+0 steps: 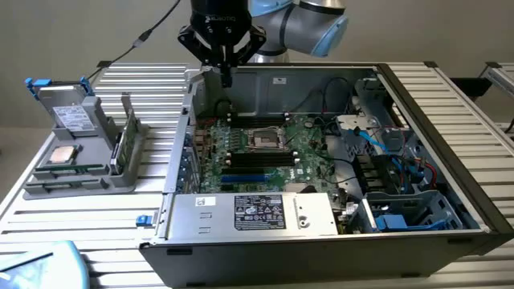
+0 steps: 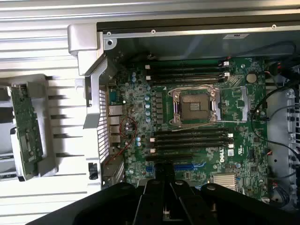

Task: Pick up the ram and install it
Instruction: 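Reach for the ram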

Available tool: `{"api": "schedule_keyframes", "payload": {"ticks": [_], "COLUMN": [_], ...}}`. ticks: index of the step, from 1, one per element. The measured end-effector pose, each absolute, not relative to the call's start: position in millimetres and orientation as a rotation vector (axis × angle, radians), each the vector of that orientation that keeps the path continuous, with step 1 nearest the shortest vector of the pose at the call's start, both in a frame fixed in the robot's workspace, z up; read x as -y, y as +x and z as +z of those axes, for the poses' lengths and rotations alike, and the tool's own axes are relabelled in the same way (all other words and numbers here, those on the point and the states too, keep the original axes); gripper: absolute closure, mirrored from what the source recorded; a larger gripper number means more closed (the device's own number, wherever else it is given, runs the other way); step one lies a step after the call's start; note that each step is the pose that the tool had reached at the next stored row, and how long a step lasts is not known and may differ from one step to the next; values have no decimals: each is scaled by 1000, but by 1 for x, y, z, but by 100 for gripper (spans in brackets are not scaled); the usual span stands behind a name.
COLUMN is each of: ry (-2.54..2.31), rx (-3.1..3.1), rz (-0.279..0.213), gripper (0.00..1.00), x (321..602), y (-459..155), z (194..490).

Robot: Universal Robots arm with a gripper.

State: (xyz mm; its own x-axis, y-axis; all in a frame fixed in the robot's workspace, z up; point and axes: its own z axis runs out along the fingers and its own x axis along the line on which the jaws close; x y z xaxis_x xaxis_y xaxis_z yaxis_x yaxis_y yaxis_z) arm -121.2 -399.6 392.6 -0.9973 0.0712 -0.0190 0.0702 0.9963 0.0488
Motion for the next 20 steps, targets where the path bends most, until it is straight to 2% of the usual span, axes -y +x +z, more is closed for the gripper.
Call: {"api": "schedule_keyframes", "payload": {"ticks": [20], "ry": [111], "rx": [-3118], "rz": [75], "gripper": [90], "x": [400], "y": [-138], "z": [392]}}
